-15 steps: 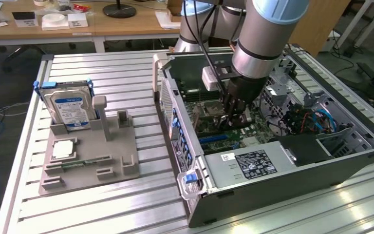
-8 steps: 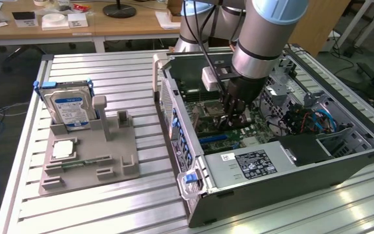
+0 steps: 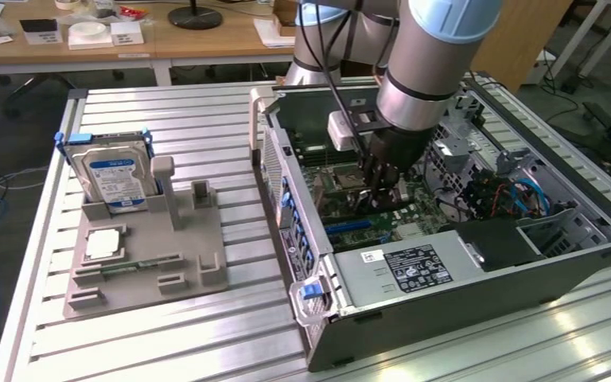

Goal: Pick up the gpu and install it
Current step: 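Insert the gpu into the slot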

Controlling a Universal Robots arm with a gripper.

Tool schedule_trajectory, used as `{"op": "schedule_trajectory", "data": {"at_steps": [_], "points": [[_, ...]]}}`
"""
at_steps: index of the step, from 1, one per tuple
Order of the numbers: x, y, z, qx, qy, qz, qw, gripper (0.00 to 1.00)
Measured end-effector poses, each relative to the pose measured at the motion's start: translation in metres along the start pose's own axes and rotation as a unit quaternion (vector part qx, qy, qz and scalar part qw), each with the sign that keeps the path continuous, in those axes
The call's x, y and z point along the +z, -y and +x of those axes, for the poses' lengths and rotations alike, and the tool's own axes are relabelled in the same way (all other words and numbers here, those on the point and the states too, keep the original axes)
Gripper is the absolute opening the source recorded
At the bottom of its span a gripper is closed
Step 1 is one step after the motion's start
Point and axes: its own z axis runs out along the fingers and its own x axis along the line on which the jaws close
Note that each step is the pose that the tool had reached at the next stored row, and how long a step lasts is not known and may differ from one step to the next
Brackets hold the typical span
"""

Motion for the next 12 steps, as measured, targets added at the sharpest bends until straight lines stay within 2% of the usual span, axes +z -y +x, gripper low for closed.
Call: {"op": "schedule_trajectory", "data": {"at_steps": [12], "points": [[0.0095,-0.0048,0.0010,0.000,0.0000,0.0000,1.0000,0.27]]}}
